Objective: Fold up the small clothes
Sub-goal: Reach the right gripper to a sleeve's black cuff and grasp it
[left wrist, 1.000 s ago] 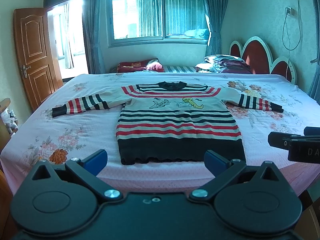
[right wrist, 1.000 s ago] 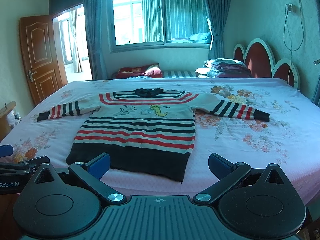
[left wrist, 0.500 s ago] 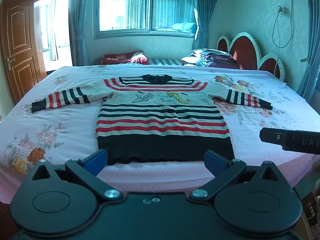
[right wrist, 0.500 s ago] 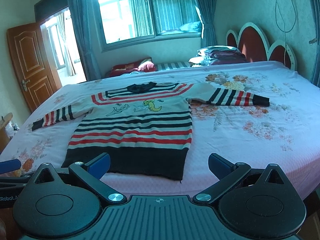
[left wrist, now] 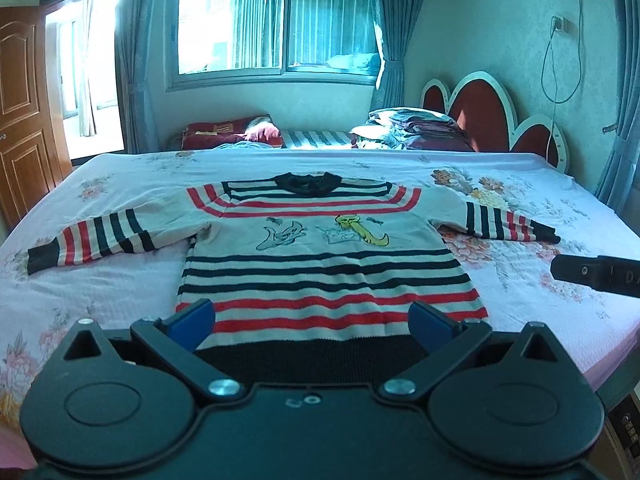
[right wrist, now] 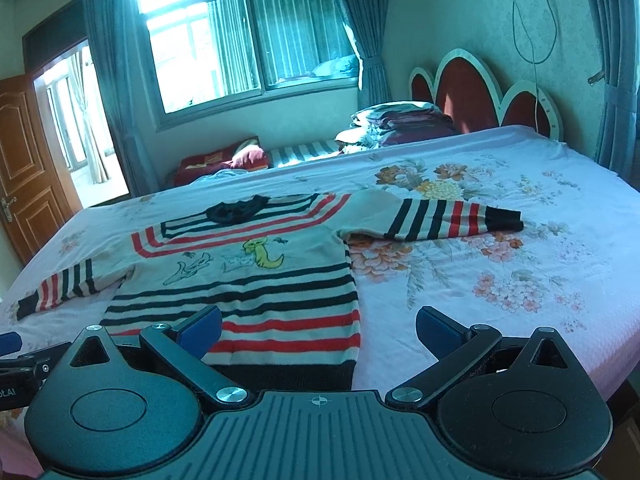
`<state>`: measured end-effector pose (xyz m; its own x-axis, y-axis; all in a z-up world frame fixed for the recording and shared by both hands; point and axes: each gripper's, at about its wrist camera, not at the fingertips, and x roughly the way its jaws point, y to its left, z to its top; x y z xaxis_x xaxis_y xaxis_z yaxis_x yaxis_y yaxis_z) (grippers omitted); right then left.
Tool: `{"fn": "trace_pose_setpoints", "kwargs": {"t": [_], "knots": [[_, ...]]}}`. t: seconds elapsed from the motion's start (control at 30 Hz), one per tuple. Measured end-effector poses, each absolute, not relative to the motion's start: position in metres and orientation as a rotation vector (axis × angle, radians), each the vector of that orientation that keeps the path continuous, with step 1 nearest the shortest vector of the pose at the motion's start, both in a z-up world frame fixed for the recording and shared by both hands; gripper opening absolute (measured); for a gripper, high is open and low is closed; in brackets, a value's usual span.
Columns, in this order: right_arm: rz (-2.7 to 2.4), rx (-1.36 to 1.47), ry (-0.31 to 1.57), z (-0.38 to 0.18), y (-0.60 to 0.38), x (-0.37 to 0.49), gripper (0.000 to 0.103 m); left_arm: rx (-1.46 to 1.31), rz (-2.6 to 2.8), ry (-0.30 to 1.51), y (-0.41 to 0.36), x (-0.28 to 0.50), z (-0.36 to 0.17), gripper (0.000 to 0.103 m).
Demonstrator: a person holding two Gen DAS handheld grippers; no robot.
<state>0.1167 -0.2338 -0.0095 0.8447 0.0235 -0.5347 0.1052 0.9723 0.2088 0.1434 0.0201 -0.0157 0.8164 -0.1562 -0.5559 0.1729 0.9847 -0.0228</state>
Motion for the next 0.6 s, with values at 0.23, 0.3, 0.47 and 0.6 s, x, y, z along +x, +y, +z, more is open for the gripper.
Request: {"fn": "trace_pose_setpoints", "kwargs": {"t": [0.23,0.3,0.47,0.6], "knots": [[-0.129,0.225,0.529,-0.012,-0.238,0.15,0.102,0.018,-0.181,0.599,0.035,0.192,-0.022,0.097],[-0.152,0.23,0.524,-0.013,-0.245,0.157,0.079,0.014,-0.196,0.618,0.034,0.206,-0.028,0.087],[-0.231,0.292,0.542,-0.024,-0.285,0.185,0.07,-0.01,-0.198,0.651,0.019,0.243,-0.042,0.085],[-0.266,0.348,0.543,-0.039,-0.324,0.216,0.067,-0.042,-0.176,0.596,0.003,0.266,-0.041,0.089]]}}
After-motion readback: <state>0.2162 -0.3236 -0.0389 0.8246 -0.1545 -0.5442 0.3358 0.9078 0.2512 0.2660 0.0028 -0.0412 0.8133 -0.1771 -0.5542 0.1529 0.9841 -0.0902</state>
